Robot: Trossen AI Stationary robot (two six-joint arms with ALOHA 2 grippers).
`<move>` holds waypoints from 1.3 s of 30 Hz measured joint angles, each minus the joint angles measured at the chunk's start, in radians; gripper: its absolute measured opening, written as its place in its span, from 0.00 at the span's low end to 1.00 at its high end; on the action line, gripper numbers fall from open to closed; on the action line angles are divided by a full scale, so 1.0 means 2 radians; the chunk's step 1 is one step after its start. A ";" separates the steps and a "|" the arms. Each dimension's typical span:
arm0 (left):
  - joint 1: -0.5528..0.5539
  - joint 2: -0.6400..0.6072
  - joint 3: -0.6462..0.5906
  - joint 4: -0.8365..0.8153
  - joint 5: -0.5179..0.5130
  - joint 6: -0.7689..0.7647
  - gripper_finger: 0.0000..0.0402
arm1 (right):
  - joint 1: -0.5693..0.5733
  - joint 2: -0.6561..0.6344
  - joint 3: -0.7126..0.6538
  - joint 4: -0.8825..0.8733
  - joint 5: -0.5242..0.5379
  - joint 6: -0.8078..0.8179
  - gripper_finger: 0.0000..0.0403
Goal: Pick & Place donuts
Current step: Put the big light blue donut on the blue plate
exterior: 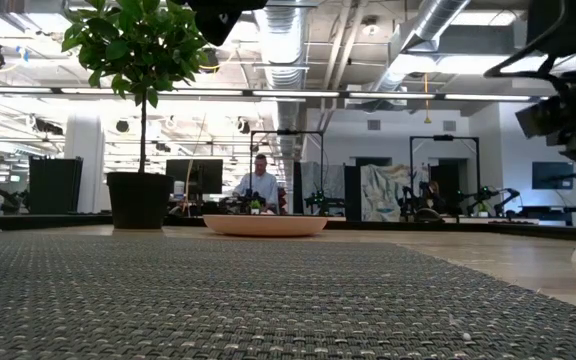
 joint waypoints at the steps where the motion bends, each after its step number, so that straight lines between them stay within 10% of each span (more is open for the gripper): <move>1: 0.000 0.000 0.000 0.000 0.000 0.000 0.00 | 0.000 0.006 0.000 0.004 -0.008 -0.002 0.65; 16: 0.000 0.000 0.000 -0.004 0.000 0.000 0.00 | -0.001 0.070 0.000 0.034 0.000 -0.012 0.63; 39: 0.000 0.000 0.000 -0.012 0.000 0.000 0.00 | -0.001 0.029 0.004 0.034 -0.009 0.018 0.35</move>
